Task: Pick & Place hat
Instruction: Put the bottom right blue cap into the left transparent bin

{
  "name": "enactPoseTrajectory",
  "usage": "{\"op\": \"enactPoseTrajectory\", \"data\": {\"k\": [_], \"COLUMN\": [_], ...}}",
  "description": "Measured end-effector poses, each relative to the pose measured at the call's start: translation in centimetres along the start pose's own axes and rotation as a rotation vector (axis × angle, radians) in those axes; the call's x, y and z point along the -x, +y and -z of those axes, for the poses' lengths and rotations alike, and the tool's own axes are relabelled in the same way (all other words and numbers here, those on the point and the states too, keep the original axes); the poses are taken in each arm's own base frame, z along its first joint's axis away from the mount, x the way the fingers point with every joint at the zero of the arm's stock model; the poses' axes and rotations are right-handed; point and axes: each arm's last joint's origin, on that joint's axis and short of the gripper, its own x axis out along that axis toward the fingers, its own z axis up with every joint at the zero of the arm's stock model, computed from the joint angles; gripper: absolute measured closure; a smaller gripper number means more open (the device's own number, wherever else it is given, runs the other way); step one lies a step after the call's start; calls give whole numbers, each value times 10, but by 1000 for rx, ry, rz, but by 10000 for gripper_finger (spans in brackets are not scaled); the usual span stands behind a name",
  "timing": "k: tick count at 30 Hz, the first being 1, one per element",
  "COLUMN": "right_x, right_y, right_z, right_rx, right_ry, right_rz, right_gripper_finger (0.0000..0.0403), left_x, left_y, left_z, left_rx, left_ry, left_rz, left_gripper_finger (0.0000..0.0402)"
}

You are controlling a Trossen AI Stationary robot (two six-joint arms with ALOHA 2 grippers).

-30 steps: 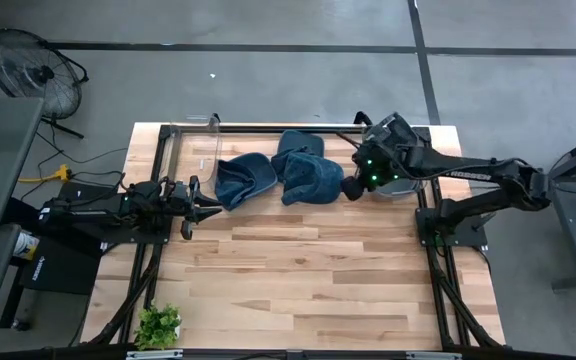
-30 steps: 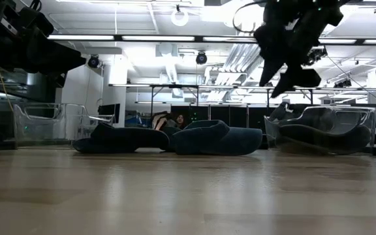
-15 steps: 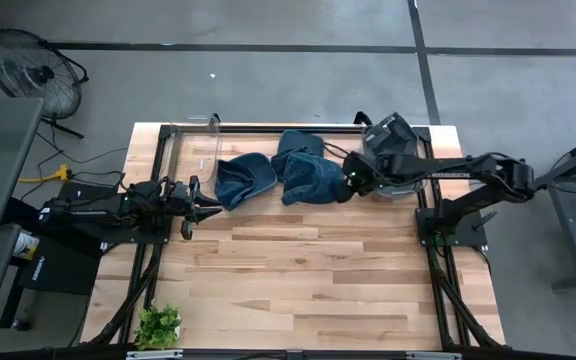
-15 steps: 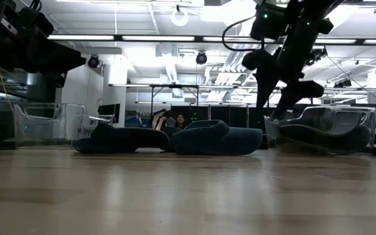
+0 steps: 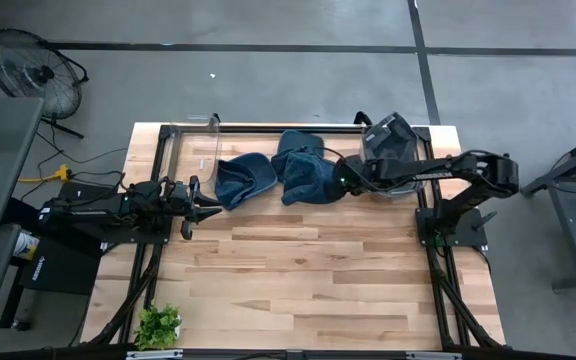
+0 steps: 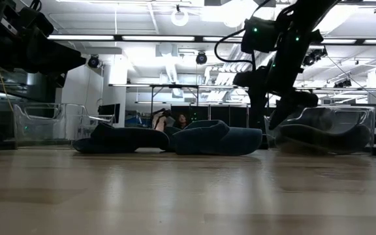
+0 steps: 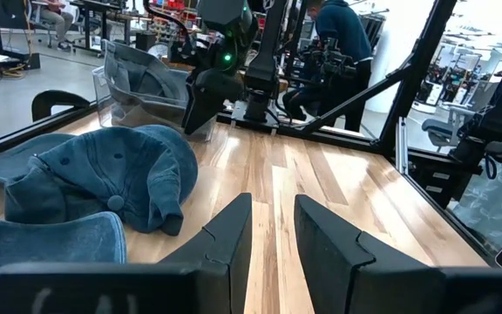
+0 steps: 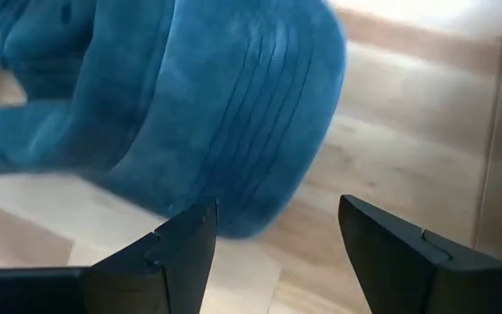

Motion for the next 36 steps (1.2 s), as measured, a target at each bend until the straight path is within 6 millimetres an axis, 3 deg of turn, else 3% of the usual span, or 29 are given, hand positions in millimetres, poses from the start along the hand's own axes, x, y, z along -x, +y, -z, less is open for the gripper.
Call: {"op": "enactPoseTrajectory", "data": {"k": [13,20,30,36], "right_x": [-9,-7,13,39], "right_y": [-1,-1,-5,5], "right_z": [-6,-5,-8,-12], "right_rx": [-83,-3,231,336], "right_ry": [-32,-45,-73,-86], "right_rz": [19,28,8,8], "right_gripper_finger": [168,168,168,169], "left_x": [0,0,0,0], "left_y": [0,0,0,0], "left_z": [0,0,0,0], "left_rx": [0,0,0,0], "left_ry": [0,0,0,0], "left_rz": [0,0,0,0], "left_gripper_finger": [314,314,314,314]}}
